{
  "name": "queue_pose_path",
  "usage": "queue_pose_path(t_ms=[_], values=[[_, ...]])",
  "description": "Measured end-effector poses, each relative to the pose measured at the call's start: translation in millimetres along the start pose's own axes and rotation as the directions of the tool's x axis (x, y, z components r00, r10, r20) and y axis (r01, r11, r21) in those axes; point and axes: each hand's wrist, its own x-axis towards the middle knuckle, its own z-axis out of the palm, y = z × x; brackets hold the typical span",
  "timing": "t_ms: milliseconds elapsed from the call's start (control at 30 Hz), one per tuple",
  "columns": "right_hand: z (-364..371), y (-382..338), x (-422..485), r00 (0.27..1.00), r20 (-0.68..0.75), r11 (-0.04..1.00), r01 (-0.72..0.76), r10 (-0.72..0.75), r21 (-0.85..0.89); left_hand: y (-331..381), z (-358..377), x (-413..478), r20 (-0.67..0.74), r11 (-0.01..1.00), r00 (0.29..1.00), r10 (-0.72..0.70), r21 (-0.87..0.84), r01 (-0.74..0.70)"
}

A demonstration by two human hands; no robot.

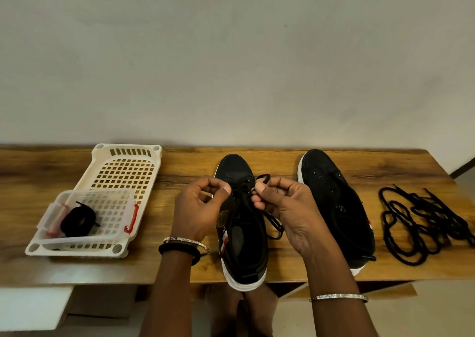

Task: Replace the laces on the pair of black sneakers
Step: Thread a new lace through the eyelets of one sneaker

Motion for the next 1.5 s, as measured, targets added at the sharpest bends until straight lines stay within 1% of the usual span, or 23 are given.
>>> queue_pose_path(t_ms=[100,200,333,500,567,667,833,1000,1200,1267,1333,1433,1500], values=[[2,1,2,1.0,-0.019,1.0,0.007,-0.008,-0.015,-5,-4,-2,0.11,0.993,0.994,-0.009,0.115,-0.004],[3,4,2,1.0,-0.001,0.998,0.02,-0.02,-0.057,-6,-3,-5,0.159,0.982,0.987,-0.013,0.19,-0.018],[4,6,2,0.998,0.048,0.991,0.046,-0.041,-0.126,-1,-5,-6,0.153,0.984,0.988,-0.014,0.175,-0.014],[4,7,2,0.996,0.08,0.968,0.057,-0.039,-0.243,1,-7,-4,0.159,0.992,0.983,-0.089,0.102,0.073],[5,8,1,0.995,0.074,0.926,0.092,-0.07,-0.366,1,-7,-4,0.16,0.989,0.978,-0.136,0.084,0.124],[9,13,2,0.993,0.038,0.821,0.112,-0.11,-0.559,-1,-8,-2,0.191,0.974,0.955,-0.227,0.03,0.226],[17,17,4,0.987,0.057,0.664,0.145,-0.153,-0.733,-3,-11,-1,0.246,0.946,0.923,-0.296,-0.055,0.318],[25,18,3,0.972,0.086,0.528,0.192,-0.217,-0.827,-4,-11,0,0.254,0.93,0.912,-0.321,-0.094,0.354],[32,23,4,0.959,0.067,0.437,0.186,-0.274,-0.88,-4,-10,0,0.261,0.924,0.908,-0.329,-0.11,0.367],[33,24,5,0.958,0.061,0.432,0.183,-0.281,-0.883,-4,-10,1,0.267,0.916,0.903,-0.338,-0.128,0.381],[32,24,6,0.959,0.058,0.452,0.183,-0.276,-0.873,-5,-11,1,0.28,0.906,0.897,-0.342,-0.153,0.394],[27,21,8,0.968,0.052,0.547,0.182,-0.244,-0.817,-7,-10,0,0.298,0.932,0.906,-0.3,-0.11,0.345],[22,20,8,0.972,0.061,0.617,0.192,-0.226,-0.764,-9,-9,-1,0.282,0.95,0.919,-0.274,-0.071,0.305]])
